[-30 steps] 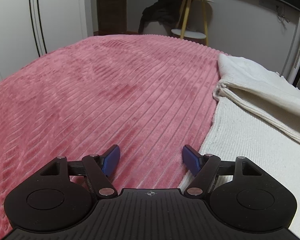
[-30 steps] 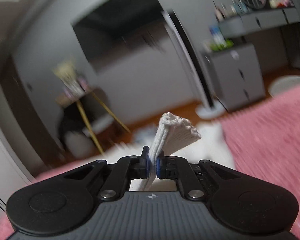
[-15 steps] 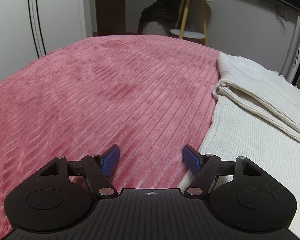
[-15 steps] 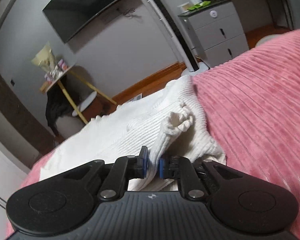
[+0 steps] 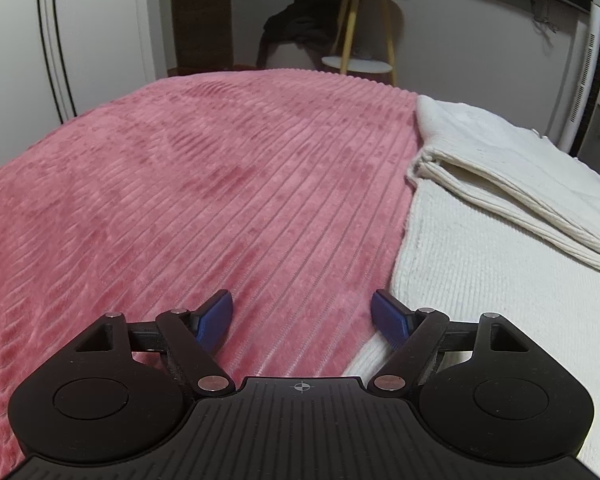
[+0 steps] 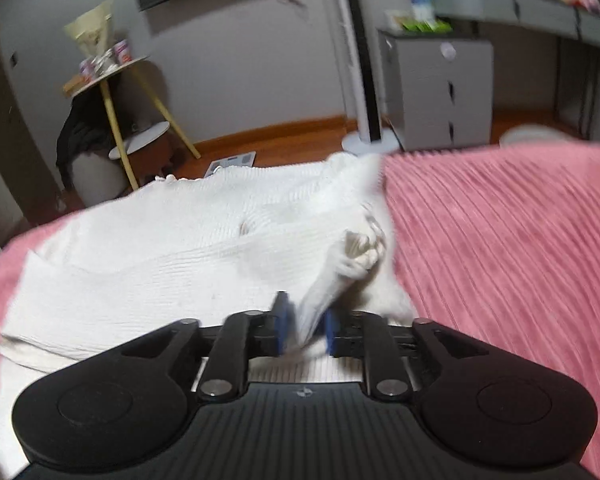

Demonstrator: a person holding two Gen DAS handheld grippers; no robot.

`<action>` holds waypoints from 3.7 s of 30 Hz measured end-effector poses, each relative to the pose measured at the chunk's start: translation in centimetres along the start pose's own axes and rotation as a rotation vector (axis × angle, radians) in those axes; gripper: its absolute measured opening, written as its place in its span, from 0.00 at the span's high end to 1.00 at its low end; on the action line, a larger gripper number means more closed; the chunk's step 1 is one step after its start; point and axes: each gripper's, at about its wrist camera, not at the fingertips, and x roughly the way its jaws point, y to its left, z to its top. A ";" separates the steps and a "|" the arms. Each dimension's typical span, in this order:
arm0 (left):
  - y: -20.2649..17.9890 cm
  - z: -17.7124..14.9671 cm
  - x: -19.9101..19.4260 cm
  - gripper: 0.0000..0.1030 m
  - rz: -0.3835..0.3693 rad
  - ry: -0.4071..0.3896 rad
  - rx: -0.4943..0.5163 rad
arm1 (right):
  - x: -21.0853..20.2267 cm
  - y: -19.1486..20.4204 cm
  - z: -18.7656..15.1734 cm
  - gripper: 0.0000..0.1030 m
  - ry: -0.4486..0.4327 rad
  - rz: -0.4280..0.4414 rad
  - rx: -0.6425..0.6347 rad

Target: Fold small clothes

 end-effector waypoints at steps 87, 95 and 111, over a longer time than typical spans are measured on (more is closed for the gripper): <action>2.0 0.3 -7.2 0.18 -0.142 -0.225 -0.084 | -4.2 -4.2 0.2 0.93 0.120 0.191 0.362; 3.4 1.2 -5.6 0.15 -0.248 -0.131 -0.144 | -5.1 -5.7 -0.6 0.60 0.036 0.128 0.153; 4.3 1.1 -2.3 0.27 -0.358 0.044 -0.232 | -3.0 -0.6 -1.6 0.79 0.087 0.180 -0.208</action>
